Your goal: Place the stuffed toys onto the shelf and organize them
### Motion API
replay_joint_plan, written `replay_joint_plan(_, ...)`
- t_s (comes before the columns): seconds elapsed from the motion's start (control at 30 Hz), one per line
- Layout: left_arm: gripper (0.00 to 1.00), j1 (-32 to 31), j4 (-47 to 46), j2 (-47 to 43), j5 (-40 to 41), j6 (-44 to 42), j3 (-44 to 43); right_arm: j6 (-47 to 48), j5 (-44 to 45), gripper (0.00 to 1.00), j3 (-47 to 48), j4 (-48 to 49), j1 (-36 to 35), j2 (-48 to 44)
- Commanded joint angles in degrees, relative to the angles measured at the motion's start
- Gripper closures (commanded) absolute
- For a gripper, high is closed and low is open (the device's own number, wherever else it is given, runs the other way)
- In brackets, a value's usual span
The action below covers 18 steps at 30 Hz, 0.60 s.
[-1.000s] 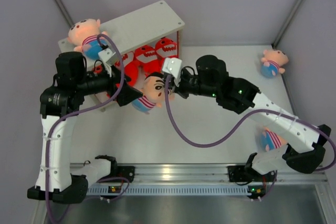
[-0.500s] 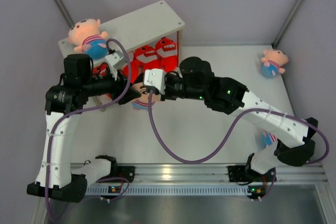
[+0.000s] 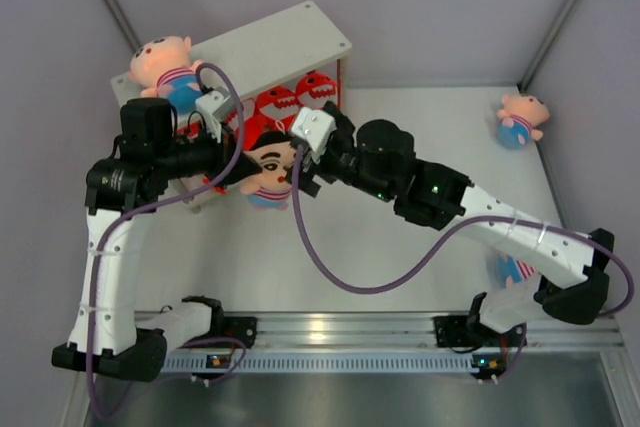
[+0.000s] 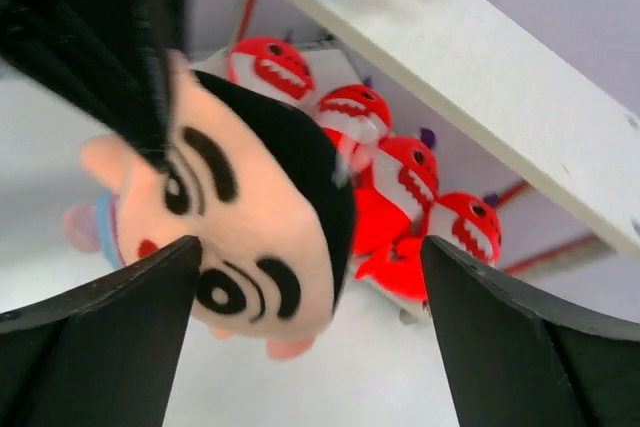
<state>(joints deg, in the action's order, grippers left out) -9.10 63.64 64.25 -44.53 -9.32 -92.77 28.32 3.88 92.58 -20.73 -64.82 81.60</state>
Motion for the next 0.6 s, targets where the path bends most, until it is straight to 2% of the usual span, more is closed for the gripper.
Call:
replay_joint_plan(0.0,1.00,-0.1,-6.7,-1.5,5.5,7.9,-2.7,-19.5,19.0,0.08,-4.4,14.7,1.3,-6.2)
replay_joint_plan(0.07,1.00,0.0,-9.7,-1.8,7.1,12.1,-3.5,-31.3,22.6,0.01,-12.9,20.3,1.5,-13.9)
replay_joint_plan(0.1,1.00,0.2,-10.9,-1.8,7.3,13.4,-4.2,-34.2,22.3,0.01,-16.9,24.8,1.4,-16.1)
replay_joint_plan(0.13,1.00,0.5,-12.0,-1.8,7.6,14.8,-5.7,-39.5,22.5,0.01,-25.1,31.6,1.3,-18.0)
replay_joint_plan(0.23,1.00,1.0,-17.1,-1.6,8.9,21.4,-7.7,-43.7,23.9,0.01,-33.8,38.5,0.2,-20.3)
replay_joint_plan(0.33,1.00,1.8,-18.5,0.2,7.1,26.4,-11.3,-40.8,24.0,0.01,-32.3,42.3,-3.2,-16.5)
replay_joint_plan(0.47,1.00,3.5,-20.1,0.4,5.1,30.9,-10.2,-38.0,18.4,0.01,-31.0,50.9,-4.3,-12.4)
replay_joint_plan(0.57,1.00,4.7,-20.9,0.0,4.9,32.0,-9.0,-36.9,17.7,0.01,-27.2,51.7,-4.3,-8.6)
